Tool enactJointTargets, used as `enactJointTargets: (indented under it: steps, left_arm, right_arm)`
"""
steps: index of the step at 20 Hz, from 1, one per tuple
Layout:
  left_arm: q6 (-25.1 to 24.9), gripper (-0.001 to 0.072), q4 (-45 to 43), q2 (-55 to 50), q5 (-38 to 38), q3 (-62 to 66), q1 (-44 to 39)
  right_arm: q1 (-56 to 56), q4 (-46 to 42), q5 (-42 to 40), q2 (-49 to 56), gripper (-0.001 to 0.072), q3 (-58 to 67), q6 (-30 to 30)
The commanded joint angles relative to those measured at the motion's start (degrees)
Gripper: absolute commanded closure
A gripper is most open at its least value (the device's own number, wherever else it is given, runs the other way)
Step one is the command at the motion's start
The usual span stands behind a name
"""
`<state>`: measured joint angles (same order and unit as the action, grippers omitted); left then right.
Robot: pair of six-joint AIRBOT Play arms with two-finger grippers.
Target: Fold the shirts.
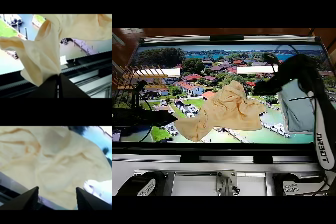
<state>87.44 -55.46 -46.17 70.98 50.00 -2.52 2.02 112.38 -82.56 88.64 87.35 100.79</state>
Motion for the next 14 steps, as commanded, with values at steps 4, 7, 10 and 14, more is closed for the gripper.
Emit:
enactJointTargets:
  steps: [4,7,10,14]
  left_arm:
    - [0.00,0.0674,0.24,-0.02,-1.95,-0.13,0.00]
    - [0.02,0.0673,0.26,-0.02,-2.49,-0.13,0.00]
    - [0.02,0.0673,0.28,-0.02,-2.47,-0.13,0.00]
    - [0.00,0.0673,0.28,-0.02,-2.75,-0.13,0.00]
  right_arm:
    - [-13.70,7.26,1.77,-7.39,0.0141,-29.49,-3.39]
    - [-12.17,10.73,11.63,-7.37,0.0141,-36.04,-5.92]
    - [-8.81,10.88,16.57,-6.64,0.0141,-36.83,-7.45]
    - [-4.28,10.21,20.92,-5.53,0.0169,-36.83,-7.93]
